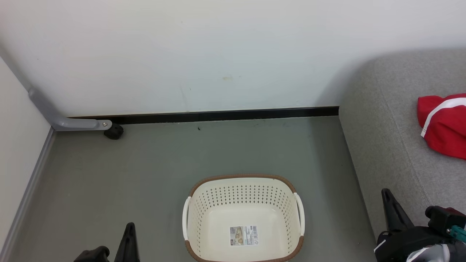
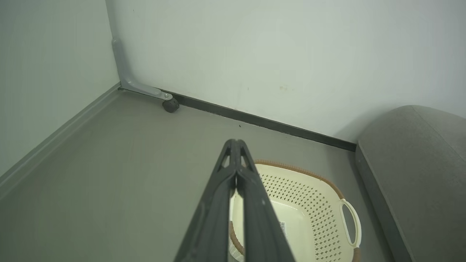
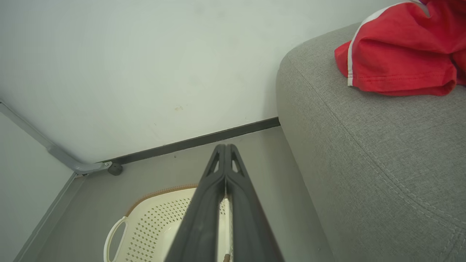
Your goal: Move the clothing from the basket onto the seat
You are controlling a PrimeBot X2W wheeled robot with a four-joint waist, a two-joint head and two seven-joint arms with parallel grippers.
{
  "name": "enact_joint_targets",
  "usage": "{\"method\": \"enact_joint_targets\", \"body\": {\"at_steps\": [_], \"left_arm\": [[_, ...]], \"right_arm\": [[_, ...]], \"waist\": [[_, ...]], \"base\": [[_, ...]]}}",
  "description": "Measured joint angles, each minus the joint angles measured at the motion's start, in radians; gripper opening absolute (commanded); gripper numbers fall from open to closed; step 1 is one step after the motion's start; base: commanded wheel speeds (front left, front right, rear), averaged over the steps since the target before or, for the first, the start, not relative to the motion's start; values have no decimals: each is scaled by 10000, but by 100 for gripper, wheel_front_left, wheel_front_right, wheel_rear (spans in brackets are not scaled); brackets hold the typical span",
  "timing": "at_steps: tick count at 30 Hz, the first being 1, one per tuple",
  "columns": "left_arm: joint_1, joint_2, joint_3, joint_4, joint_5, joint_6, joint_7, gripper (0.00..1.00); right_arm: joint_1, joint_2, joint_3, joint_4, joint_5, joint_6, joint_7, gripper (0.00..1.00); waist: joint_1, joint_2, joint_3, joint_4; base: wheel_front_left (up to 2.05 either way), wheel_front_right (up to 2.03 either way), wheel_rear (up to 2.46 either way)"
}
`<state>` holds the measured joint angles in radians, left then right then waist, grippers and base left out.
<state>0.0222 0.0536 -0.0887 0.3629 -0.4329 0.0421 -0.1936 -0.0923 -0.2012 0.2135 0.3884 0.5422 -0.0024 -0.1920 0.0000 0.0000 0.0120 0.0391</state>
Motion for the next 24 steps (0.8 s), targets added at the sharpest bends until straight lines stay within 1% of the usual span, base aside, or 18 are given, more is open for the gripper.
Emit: {"method": "enact_joint_targets", "body": {"at_steps": [5, 8, 12, 15, 19, 24], "left_arm": [[-27, -2, 111, -4, -667, -165, 174, 0], [-43, -4, 150, -8, -884, -171, 265, 0], [-51, -6, 230, -13, -1446, -259, 439, 0], [-112, -8, 290, -17, -1885, -334, 527, 0], [-168, -13, 383, -56, -2428, -359, 675, 0], [-194, -19, 479, -84, -3095, -499, 869, 0]], "right_arm": [[0, 92, -211, -27, 616, 44, 222, 0], [0, 134, -295, -33, 894, 111, 305, 0], [0, 203, -460, -56, 1363, 125, 431, 0], [0, 251, -583, -102, 1735, 205, 560, 0], [-1, 332, -748, -153, 2230, 230, 690, 0], [-1, 416, -945, -198, 2844, 303, 869, 0]], "waist": [[0, 0, -9, -23], [0, 0, -11, -31], [0, 0, -17, -49], [0, 0, -21, -62], [0, 0, -26, -80], [0, 0, -32, -103]], "base": [[0, 0, 0], [0, 0, 0], [0, 0, 0], [0, 0, 0], [0, 0, 0], [0, 0, 0]]}}
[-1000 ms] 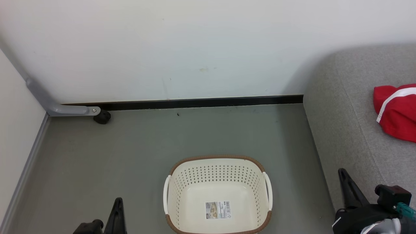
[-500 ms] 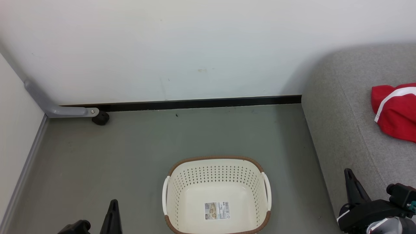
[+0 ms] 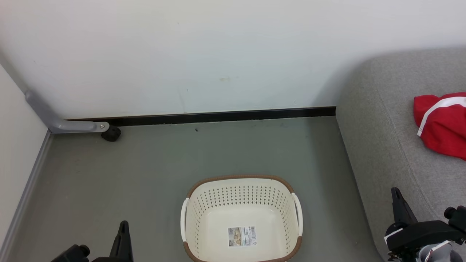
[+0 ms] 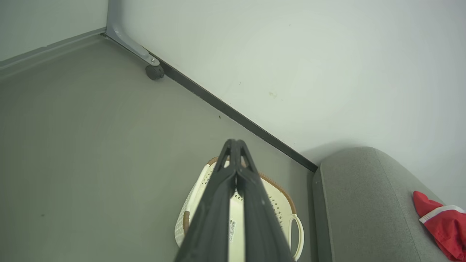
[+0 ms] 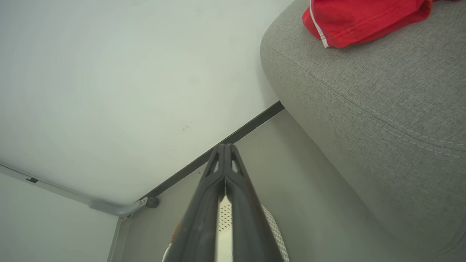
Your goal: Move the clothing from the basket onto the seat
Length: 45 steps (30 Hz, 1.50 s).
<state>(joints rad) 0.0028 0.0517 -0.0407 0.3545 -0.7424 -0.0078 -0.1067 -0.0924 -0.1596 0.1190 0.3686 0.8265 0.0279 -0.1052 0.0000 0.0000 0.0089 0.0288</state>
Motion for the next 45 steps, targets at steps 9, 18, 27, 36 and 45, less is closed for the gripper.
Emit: {"method": "enact_joint_targets", "body": {"at_steps": [9, 18, 27, 36, 45], "left_arm": [[-133, -36, 205, -84, -1344, -115, 357, 0], [-208, -44, 382, -157, -2548, -303, 665, 0], [-297, -50, 575, -222, -3751, -466, 980, 0], [-412, -56, 738, -295, -4949, -640, 1306, 0], [-540, -67, 945, -364, -6289, -857, 1645, 0]], "right_arm": [[0, 176, -412, -88, 1212, 163, 353, 0], [0, 347, -775, -174, 2268, 259, 679, 0], [0, 499, -1137, -272, 3369, 387, 970, 0], [0, 671, -1498, -374, 4491, 518, 1271, 0], [1, 840, -1896, -449, 5701, 663, 1624, 0]], "waist": [[0, 0, -11, -46], [0, 0, -21, -87], [0, 0, -31, -128], [0, 0, -42, -170], [0, 0, -53, -216]], "base": [[0, 0, 0], [0, 0, 0], [0, 0, 0], [0, 0, 0], [0, 0, 0]]}}
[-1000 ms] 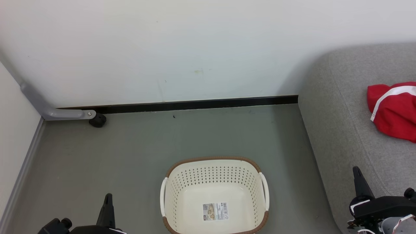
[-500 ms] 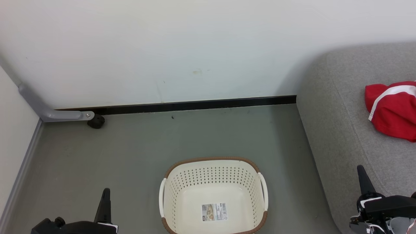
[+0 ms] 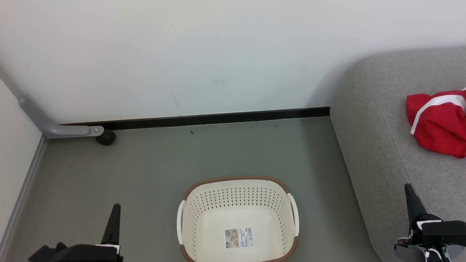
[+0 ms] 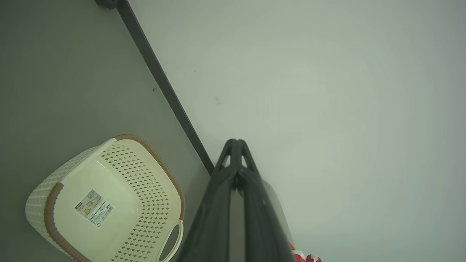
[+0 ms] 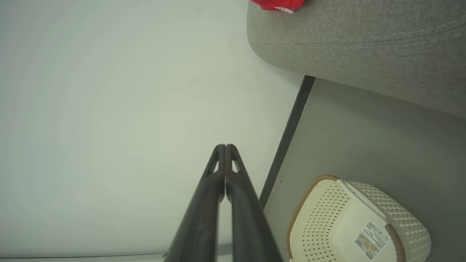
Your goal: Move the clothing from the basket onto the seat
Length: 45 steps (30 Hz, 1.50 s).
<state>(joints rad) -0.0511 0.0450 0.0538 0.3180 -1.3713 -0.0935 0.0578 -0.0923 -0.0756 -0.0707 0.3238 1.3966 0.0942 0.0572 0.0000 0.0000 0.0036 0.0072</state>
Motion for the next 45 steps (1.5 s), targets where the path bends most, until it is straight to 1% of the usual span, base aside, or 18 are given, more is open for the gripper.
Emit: {"method": "enact_joint_targets", "body": {"at_steps": [16, 45], "left_arm": [[-198, -25, 318, -111, -2090, -276, 537, 0], [-237, -35, 328, -144, -2119, -303, 548, 0]], "right_arm": [[0, 297, -637, -159, 1931, 207, 541, 0], [0, 318, -663, -186, 1973, 207, 560, 0]], "waist": [[0, 0, -19, -73], [0, 0, -17, -72]], "base": [[0, 0, 0], [0, 0, 0]]}}
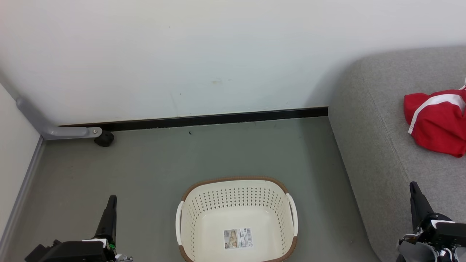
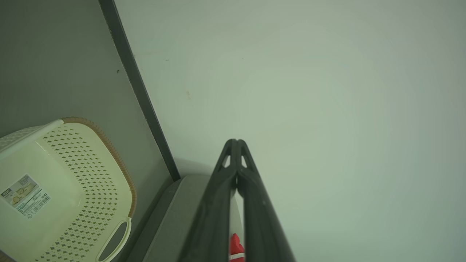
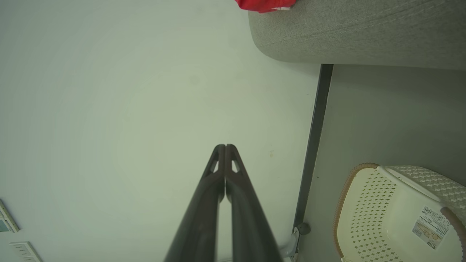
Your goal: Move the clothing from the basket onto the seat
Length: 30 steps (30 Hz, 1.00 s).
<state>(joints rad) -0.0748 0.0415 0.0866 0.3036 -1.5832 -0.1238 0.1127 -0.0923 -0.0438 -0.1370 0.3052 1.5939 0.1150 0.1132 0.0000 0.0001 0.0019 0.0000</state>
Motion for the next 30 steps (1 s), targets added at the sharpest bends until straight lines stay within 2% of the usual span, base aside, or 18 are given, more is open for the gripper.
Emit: {"method": "enact_joint_targets", "body": {"at_steps": [30], "left_arm": [[0, -2, 0, -15, -2, 0, 0, 0]], "right_arm": [[0, 2, 0, -8, 2, 0, -2, 0]], "waist": [[0, 0, 1, 0]], "base": [[0, 0, 0]]}}
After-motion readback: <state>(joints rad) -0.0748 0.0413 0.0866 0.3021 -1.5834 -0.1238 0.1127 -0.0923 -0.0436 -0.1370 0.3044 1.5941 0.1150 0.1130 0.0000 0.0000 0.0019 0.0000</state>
